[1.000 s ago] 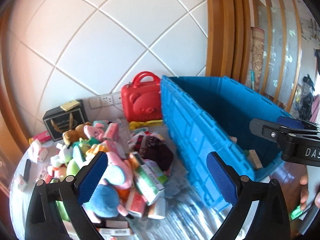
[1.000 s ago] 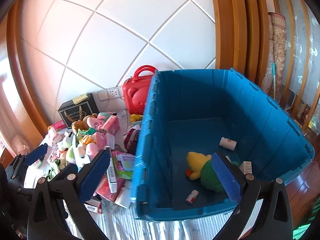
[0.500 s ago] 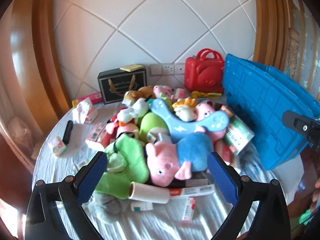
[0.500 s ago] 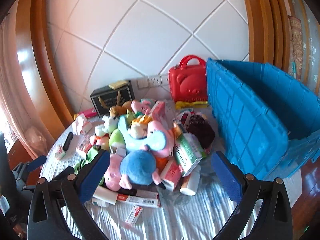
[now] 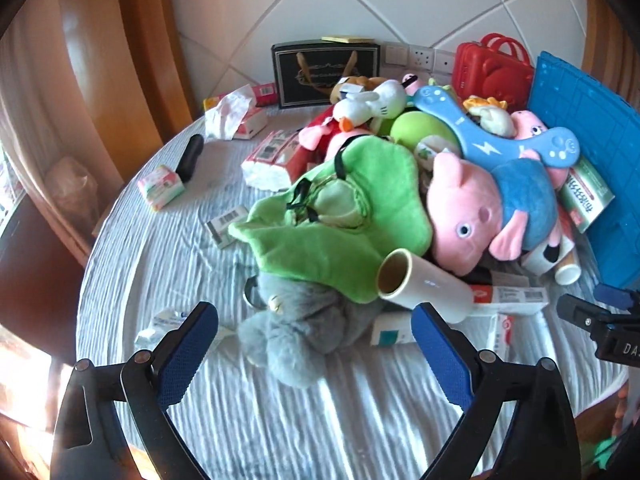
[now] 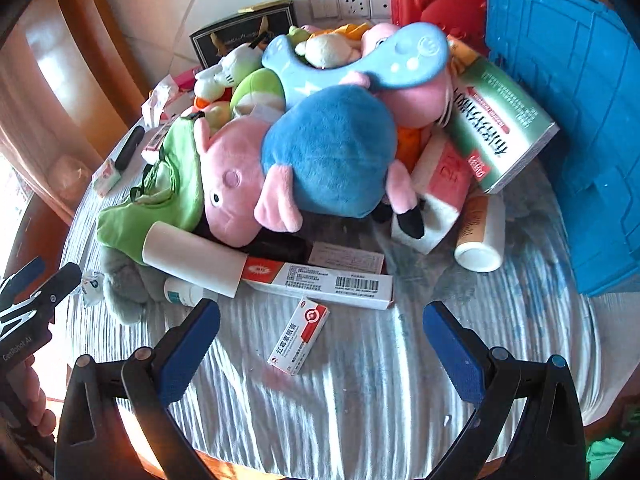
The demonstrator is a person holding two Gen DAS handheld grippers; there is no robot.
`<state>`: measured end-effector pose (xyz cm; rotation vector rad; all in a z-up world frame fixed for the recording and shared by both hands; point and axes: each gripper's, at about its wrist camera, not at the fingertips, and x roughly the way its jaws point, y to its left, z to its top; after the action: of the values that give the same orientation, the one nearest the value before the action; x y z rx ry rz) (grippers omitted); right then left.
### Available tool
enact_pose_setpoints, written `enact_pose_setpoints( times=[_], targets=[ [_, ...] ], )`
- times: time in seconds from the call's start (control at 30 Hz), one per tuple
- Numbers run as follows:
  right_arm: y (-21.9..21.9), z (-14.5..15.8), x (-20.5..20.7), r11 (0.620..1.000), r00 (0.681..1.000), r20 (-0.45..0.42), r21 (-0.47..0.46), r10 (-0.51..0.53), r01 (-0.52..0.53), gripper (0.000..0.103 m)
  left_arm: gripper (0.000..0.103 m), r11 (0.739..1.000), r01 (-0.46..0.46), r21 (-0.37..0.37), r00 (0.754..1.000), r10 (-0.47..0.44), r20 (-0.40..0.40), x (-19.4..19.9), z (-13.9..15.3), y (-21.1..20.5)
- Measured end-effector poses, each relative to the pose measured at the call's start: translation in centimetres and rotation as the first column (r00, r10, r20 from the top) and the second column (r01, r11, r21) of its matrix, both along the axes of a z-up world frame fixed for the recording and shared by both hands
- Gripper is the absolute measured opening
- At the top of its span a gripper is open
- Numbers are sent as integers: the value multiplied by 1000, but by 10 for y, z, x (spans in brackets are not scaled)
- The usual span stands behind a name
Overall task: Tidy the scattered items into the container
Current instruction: 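Grasp the grey fluffy plush with the left tool while the right grasps a red-white ointment box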
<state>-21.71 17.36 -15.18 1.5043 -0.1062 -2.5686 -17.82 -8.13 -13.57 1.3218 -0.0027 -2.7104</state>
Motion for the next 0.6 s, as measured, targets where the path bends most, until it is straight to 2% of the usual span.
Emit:
enact_pose_setpoints(
  times=[0.2,0.27,0.3,0.33,0.6],
  targets=[
    [-17,-29,-7,999,997,75,-23,32,-31,103,93,1000,-27,-9,997,28,76,9,-36,-18],
    [-24,-35,-6,1000,996,88,-11,25,-24,98,93,1000,-17,-4,996,17,92,9,-44,-24],
    [-26,-38,-5,1000,995,98,-14,14,-12,92,92,1000,-13,2,994,13,107,7,-49,-27],
    [-28,-40,-4,1000,994,108,-15,-1,3,90,89,1000,-6,14,993,4,120,5,-53,-29],
    [-41,-60,11,994,982,158,19,-105,103,88,89,992,107,72,983,-117,142,-19,-76,-27]
  ],
)
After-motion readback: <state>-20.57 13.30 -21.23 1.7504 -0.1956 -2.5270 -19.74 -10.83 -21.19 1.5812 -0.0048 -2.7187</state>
